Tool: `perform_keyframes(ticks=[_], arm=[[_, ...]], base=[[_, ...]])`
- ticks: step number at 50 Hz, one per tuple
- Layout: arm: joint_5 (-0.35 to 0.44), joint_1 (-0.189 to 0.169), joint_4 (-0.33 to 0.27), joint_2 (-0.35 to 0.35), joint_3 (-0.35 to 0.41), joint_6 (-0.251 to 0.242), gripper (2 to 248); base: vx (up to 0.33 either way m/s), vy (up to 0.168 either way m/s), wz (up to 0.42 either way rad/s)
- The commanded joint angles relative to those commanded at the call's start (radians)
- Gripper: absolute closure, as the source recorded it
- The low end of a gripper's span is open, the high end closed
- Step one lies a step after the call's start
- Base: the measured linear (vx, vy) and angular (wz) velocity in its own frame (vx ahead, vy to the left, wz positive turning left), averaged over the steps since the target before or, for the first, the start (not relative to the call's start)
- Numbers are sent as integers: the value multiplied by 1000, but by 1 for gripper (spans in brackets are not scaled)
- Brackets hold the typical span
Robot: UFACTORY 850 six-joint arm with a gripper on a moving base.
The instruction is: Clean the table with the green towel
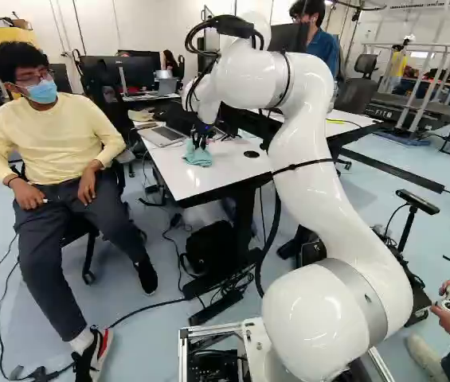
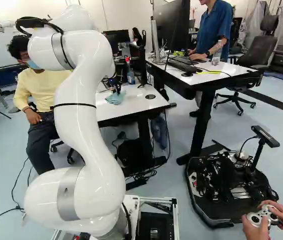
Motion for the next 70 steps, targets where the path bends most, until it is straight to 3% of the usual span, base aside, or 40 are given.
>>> perform_keyframes(ticks=[29,70], arm=[[0,0,0,-24,-7,0,211],[0,0,0,63,16,0,211]], base=[[0,0,0],[0,0,0]])
